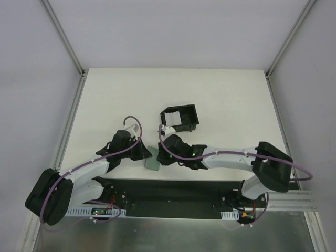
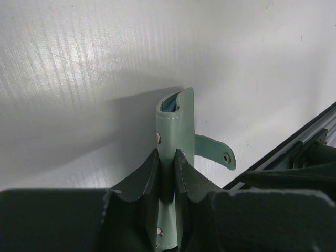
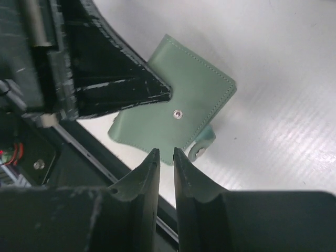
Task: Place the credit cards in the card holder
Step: Open the card holder at the corner of the board.
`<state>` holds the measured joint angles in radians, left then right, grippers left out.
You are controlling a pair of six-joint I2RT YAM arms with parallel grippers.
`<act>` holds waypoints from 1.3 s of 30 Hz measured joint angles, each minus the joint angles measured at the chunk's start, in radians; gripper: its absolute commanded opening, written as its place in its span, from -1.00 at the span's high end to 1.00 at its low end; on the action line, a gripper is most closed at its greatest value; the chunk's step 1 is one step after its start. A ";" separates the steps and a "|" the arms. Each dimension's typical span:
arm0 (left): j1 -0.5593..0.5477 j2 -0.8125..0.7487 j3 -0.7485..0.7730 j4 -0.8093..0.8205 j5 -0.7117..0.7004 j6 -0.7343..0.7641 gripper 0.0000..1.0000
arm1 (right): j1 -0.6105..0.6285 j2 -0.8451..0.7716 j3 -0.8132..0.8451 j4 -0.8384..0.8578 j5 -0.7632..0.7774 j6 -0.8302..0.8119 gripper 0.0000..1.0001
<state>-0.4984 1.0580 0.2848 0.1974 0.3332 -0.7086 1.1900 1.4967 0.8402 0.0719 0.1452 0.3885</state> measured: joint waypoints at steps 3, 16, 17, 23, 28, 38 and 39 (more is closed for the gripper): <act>0.000 0.000 -0.002 -0.001 -0.003 -0.006 0.77 | 0.000 0.094 0.032 0.000 0.005 0.014 0.65; 0.000 -0.001 -0.008 0.000 0.000 -0.006 0.75 | -0.036 0.145 -0.029 -0.032 0.071 0.072 0.69; -0.002 -0.001 -0.010 0.002 0.001 -0.006 0.74 | -0.043 0.145 -0.029 -0.031 0.071 0.076 0.70; -0.006 -0.001 -0.029 0.010 0.004 -0.006 0.64 | -0.057 0.156 -0.014 -0.053 0.063 0.102 0.76; -0.006 -0.001 -0.040 0.005 -0.002 -0.006 0.41 | -0.039 0.156 -0.013 -0.065 0.095 0.129 0.76; -0.006 -0.045 0.024 -0.140 -0.027 0.006 -0.42 | -0.035 0.151 0.031 -0.202 0.134 0.112 0.68; -0.006 -0.050 0.047 -0.183 -0.035 0.014 -0.56 | -0.037 0.148 0.034 -0.219 0.138 0.108 0.67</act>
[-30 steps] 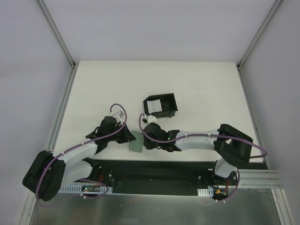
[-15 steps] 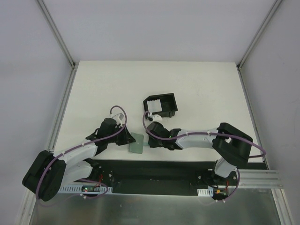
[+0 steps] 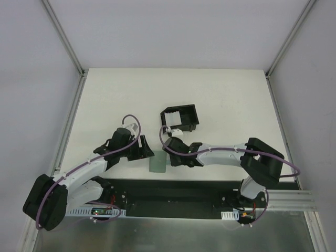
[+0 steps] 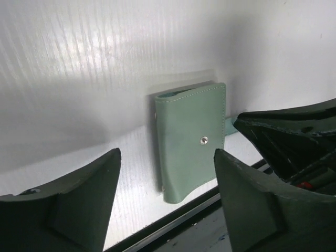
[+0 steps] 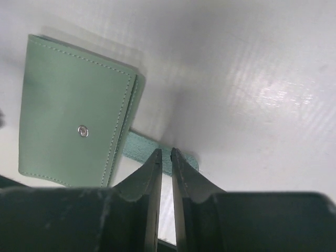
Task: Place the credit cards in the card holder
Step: Open the card holder at the corner of the board, then pick up the credit card from the storage box.
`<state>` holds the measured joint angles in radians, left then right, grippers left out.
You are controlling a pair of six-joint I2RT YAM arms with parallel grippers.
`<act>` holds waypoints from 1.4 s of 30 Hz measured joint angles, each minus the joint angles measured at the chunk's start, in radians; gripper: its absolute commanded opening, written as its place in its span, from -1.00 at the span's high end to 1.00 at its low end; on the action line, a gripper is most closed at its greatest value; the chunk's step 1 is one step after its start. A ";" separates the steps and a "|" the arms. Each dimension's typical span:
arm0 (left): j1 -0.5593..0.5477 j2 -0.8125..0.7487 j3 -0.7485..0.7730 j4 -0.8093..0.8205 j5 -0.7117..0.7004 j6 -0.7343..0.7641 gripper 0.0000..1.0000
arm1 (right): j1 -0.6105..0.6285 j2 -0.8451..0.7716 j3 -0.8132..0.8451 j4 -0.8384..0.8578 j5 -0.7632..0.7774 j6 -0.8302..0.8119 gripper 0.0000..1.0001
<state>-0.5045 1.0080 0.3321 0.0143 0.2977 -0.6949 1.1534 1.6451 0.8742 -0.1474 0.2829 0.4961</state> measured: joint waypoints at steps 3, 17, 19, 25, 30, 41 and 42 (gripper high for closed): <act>0.000 -0.029 0.062 -0.079 -0.029 0.024 -0.98 | -0.016 -0.011 0.008 -0.061 0.008 -0.018 0.61; 0.000 -0.093 0.203 -0.251 -0.111 0.082 -0.98 | -0.317 -0.333 0.190 -0.216 -0.136 -0.241 -0.51; 0.000 -0.076 0.241 -0.259 -0.152 0.094 -0.98 | -0.426 -0.343 0.260 -0.223 -0.205 -0.269 -0.54; 0.010 0.143 0.432 -0.238 -0.214 0.126 -0.98 | -0.576 -0.187 0.462 -0.256 -0.349 -0.335 -0.55; 0.079 0.353 0.566 -0.179 -0.163 0.134 -0.98 | -0.591 0.014 0.582 -0.299 -0.403 -0.353 -0.57; 0.185 0.628 0.603 -0.007 0.081 0.100 -0.69 | -0.596 0.249 0.682 -0.353 -0.415 -0.351 -0.64; 0.185 0.645 0.603 0.008 0.097 0.095 -0.63 | -0.597 0.259 0.682 -0.355 -0.416 -0.350 -0.65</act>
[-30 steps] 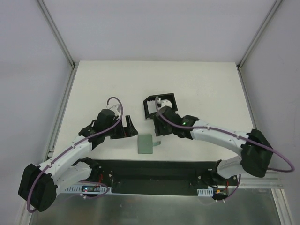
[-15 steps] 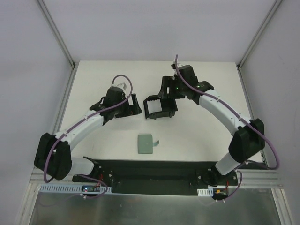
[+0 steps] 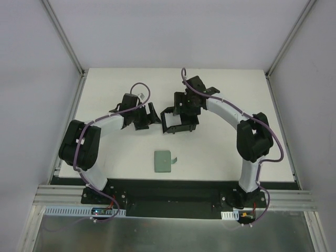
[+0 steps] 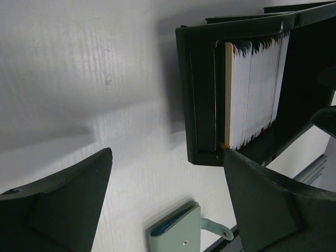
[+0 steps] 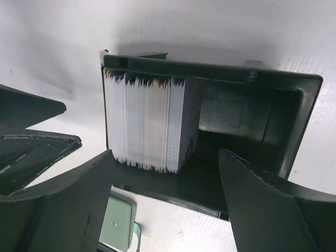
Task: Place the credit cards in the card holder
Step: Pick up the credit card from the storage box.
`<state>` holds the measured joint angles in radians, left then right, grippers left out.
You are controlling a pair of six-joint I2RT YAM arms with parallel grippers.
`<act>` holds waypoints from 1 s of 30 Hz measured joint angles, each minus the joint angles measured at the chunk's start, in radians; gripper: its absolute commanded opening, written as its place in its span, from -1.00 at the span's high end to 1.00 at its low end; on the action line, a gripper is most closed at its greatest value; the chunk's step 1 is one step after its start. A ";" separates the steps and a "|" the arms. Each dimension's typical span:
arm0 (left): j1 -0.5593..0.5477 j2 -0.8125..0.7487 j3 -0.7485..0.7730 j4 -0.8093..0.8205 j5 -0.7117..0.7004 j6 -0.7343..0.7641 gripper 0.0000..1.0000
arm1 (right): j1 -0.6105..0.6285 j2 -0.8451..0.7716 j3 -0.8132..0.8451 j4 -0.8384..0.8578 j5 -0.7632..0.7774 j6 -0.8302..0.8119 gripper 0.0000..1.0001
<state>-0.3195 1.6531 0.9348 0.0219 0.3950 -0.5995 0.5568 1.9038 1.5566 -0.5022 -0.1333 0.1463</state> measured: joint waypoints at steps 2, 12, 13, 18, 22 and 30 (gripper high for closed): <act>0.000 0.033 0.000 0.033 0.031 -0.018 -0.55 | -0.002 0.021 0.006 0.000 -0.003 0.003 -0.67; 0.000 0.082 -0.037 0.162 0.100 -0.074 -0.08 | -0.010 0.139 0.055 0.031 -0.045 0.056 -0.71; 0.000 0.092 -0.043 0.175 0.105 -0.078 -0.03 | -0.010 0.149 0.055 0.038 -0.052 0.065 -0.71; 0.000 0.130 -0.063 0.210 0.134 -0.101 0.04 | -0.010 0.170 0.055 0.057 -0.074 0.098 -0.71; -0.002 0.147 -0.063 0.244 0.156 -0.115 0.07 | -0.010 0.170 0.055 0.073 -0.100 0.112 -0.68; -0.022 0.176 -0.056 0.280 0.197 -0.126 0.11 | -0.018 0.170 0.054 0.089 -0.138 0.123 -0.53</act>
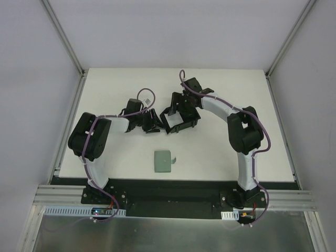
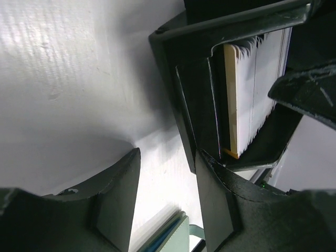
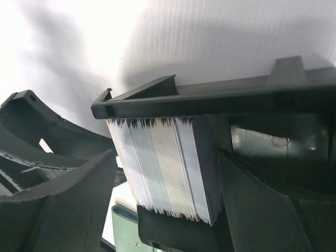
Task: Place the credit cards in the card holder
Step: Pick up the credit card from the storage box.
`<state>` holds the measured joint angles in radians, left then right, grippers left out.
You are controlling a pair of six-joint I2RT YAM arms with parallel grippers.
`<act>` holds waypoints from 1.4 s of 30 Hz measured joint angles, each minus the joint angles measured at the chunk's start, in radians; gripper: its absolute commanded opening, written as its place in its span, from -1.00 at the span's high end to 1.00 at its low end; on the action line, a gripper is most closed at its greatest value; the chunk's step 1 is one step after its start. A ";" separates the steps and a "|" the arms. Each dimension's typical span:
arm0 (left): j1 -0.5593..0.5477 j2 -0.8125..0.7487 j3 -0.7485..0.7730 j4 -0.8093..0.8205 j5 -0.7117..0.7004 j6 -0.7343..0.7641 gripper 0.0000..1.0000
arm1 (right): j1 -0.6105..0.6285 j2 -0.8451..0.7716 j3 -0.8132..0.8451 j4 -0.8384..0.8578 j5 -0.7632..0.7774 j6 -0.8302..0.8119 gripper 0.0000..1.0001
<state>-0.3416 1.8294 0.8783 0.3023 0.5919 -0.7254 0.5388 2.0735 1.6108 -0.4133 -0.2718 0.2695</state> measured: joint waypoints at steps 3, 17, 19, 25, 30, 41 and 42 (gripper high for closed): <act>-0.007 0.002 0.001 0.002 0.005 0.000 0.13 | -0.005 0.000 -0.001 0.008 -0.004 0.001 -0.47; -0.012 0.002 0.001 0.002 0.010 0.000 0.16 | -0.011 -0.025 -0.026 0.023 -0.002 -0.003 -0.26; -0.012 0.002 0.001 0.002 0.010 0.000 0.16 | -0.012 -0.032 -0.033 0.024 -0.002 -0.003 -0.22; -0.012 0.002 0.001 0.002 0.010 0.000 0.16 | -0.015 -0.043 -0.039 0.023 0.000 -0.009 -0.01; -0.012 0.002 0.001 0.000 0.012 0.000 0.17 | -0.020 -0.051 -0.043 0.023 0.006 -0.013 0.18; -0.012 0.002 0.001 -0.002 0.023 0.000 0.17 | -0.030 -0.053 -0.044 0.019 0.018 -0.035 0.57; -0.012 0.002 0.001 -0.002 0.024 0.000 0.17 | -0.031 -0.053 -0.044 0.019 0.018 -0.039 0.61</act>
<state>-0.3538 1.8317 0.8791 0.3000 0.6163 -0.7254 0.5076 2.0205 1.5669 -0.3943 -0.2543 0.2306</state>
